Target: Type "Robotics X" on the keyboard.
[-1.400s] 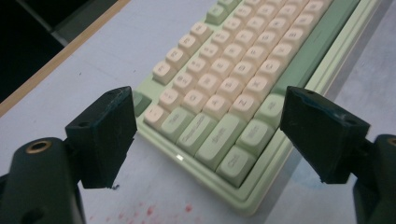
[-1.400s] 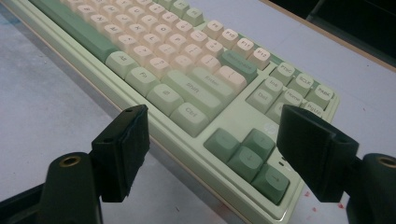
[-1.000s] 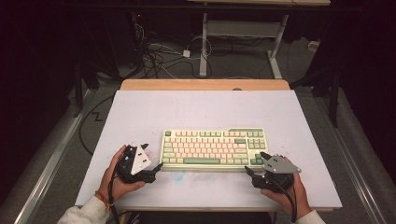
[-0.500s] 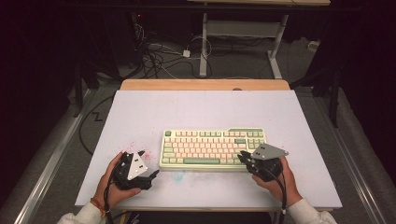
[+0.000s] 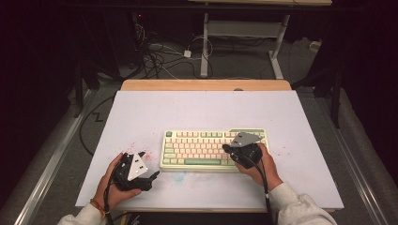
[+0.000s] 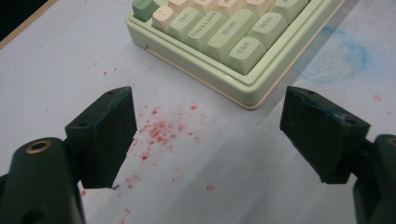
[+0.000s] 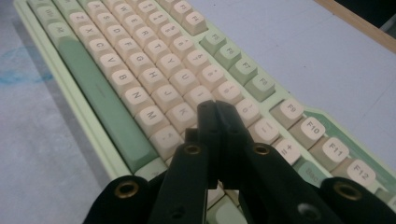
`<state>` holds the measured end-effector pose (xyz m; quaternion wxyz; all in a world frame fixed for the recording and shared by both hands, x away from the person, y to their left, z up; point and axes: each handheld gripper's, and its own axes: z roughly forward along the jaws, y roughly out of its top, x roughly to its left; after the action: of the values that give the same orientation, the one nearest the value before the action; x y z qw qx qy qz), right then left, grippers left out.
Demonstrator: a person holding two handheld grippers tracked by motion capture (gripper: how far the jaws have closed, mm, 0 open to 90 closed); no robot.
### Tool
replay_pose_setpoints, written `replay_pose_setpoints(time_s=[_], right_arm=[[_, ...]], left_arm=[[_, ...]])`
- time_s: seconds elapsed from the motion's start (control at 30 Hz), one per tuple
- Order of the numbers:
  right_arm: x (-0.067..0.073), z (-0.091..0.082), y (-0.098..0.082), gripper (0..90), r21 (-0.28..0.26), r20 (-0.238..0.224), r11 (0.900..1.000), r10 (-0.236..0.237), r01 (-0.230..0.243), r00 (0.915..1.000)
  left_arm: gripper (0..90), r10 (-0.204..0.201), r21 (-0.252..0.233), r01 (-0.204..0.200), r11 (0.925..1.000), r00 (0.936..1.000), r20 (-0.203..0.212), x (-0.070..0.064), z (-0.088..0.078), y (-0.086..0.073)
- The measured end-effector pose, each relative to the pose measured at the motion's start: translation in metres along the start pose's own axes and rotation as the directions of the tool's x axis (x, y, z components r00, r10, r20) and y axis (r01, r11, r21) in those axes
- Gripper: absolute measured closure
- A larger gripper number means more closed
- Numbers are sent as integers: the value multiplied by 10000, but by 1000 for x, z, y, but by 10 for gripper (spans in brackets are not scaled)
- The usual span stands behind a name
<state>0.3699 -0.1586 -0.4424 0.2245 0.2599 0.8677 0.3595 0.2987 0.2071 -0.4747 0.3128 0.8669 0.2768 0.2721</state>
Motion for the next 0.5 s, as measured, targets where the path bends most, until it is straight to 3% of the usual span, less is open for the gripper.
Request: replay_pose_setpoints(time_s=[0.5], right_arm=[[-6,29,8,900,540,70,9985,-60,57,10000]], left_arm=[[177,77,216,-80,9997,9999,131,-1,3,-1]])
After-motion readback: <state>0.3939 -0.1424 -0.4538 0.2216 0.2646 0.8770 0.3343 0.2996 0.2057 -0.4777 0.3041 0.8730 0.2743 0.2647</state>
